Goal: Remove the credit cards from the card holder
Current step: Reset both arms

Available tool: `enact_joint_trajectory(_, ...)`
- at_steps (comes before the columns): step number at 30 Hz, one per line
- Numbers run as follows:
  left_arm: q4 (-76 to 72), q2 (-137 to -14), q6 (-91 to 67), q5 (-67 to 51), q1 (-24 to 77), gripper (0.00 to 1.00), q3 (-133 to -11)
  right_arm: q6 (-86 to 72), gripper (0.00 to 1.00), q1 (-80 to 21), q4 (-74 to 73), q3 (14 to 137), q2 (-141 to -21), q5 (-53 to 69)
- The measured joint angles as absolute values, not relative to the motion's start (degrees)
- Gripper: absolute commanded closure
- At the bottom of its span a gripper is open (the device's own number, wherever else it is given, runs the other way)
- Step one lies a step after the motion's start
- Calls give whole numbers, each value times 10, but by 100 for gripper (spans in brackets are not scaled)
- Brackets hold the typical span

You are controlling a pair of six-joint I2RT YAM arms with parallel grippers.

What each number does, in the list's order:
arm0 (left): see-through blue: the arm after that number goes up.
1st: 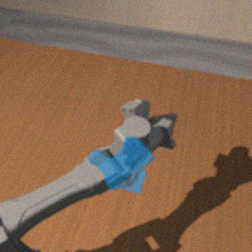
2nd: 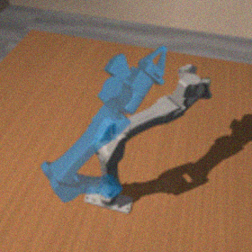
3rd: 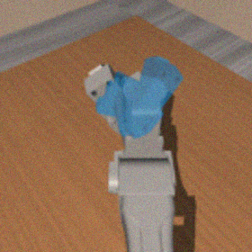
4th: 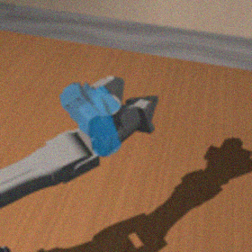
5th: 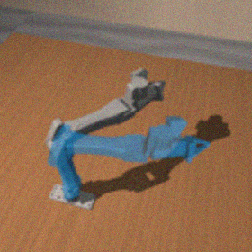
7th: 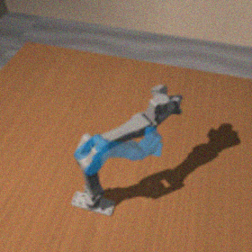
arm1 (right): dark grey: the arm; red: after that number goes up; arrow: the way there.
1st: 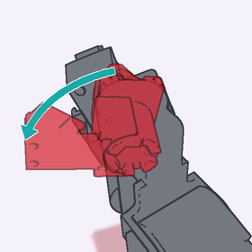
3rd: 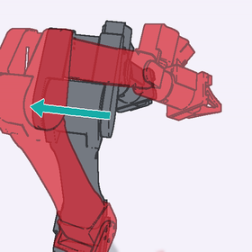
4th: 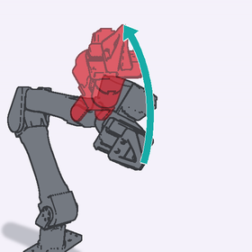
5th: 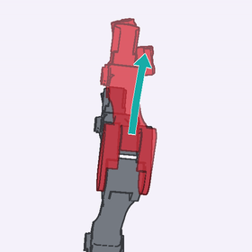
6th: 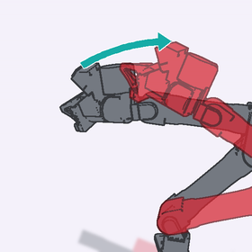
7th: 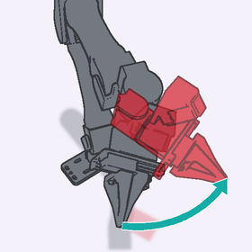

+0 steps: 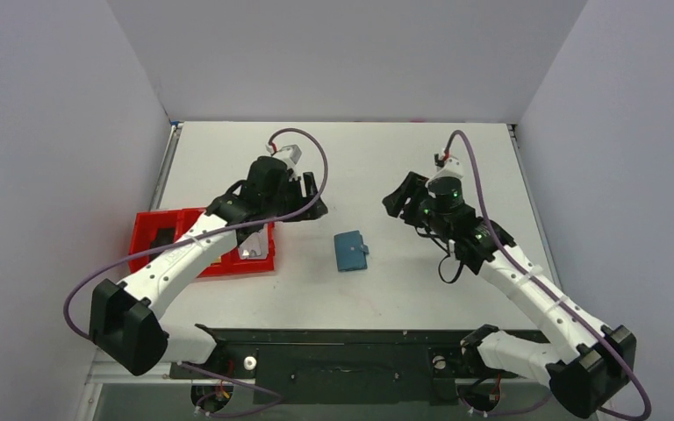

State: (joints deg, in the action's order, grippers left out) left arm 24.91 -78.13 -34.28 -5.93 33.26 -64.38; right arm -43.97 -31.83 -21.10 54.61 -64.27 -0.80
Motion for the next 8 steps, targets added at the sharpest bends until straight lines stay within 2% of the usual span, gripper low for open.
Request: enact_joint_trajectory(8,277,-742,-325,-20,321,39,-649,-432,45,-318,-218,546,-570,-60)
